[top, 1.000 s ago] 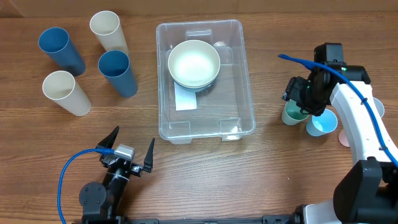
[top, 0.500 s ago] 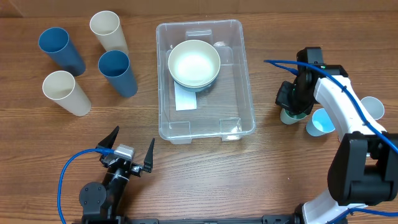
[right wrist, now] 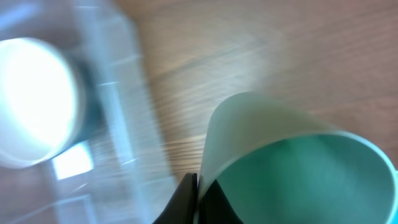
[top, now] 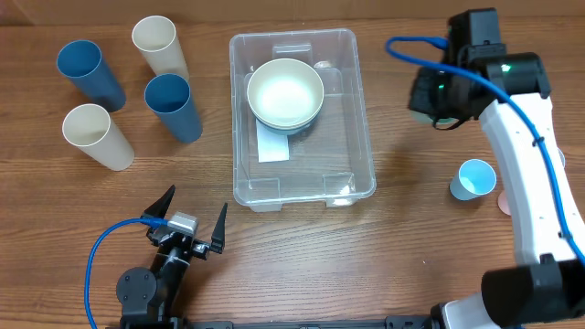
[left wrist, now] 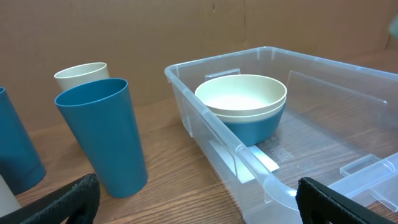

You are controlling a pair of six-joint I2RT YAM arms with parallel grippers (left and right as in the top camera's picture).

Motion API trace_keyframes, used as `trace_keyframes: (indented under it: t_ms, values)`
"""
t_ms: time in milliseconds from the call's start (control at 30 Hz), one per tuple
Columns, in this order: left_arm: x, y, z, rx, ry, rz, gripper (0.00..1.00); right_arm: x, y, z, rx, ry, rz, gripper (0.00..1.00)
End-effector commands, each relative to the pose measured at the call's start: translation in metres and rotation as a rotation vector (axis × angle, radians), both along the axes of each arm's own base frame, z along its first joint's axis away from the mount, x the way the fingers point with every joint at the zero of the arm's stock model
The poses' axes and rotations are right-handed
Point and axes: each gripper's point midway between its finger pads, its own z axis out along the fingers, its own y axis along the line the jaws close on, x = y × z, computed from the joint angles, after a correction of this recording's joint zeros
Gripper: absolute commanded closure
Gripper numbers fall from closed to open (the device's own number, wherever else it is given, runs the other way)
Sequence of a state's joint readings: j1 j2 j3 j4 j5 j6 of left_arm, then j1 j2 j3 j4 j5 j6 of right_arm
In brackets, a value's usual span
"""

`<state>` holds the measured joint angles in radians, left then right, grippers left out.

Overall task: Pack container
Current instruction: 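Place the mint cup in the bin beside the bowls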

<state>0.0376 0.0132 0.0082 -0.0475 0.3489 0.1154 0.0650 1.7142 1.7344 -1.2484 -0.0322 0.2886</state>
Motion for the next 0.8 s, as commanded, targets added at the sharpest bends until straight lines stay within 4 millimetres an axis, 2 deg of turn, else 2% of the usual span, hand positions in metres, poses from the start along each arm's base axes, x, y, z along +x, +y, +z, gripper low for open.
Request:
trace_keyframes:
  t_ms: [0, 67, 100, 133, 233, 367, 533, 767]
  values:
    - [-0.001, 0.000, 0.000, 0.007, -0.008, -0.007, 0.00, -0.013, 0.078, 0.034, -0.042, -0.112, 0.297, 0.96]
    - [-0.001, 0.000, 0.000, 0.007, -0.008, -0.007, 0.00, -0.018, 0.101, 0.036, -0.089, -0.133, 0.355, 0.96]
    - [-0.001, 0.000, 0.000, 0.007, -0.008, -0.007, 0.00, -0.024, 0.127, 0.035, -0.110, -0.155, 0.423, 0.96]
    - [-0.001, 0.000, 0.000, 0.007, -0.008, -0.007, 0.00, -0.025, 0.137, 0.033, -0.109, -0.160, 0.450, 0.96]
    - [-0.001, 0.000, 0.000, 0.007, -0.008, -0.007, 0.00, -0.022, 0.160, 0.007, -0.122, -0.123, 0.512, 0.96]
    - [-0.001, 0.000, 0.000, 0.007, -0.008, -0.006, 0.00, -0.005, 0.171, -0.035, -0.146, -0.062, 0.544, 0.96]
    - [-0.001, 0.000, 0.000, 0.007, -0.008, -0.006, 0.00, 0.012, 0.180, -0.064, -0.161, -0.048, 0.570, 0.96]
    - [-0.001, 0.000, 0.000, 0.007, -0.008, -0.007, 0.00, 0.018, 0.184, -0.117, -0.182, 0.048, 0.578, 0.96]
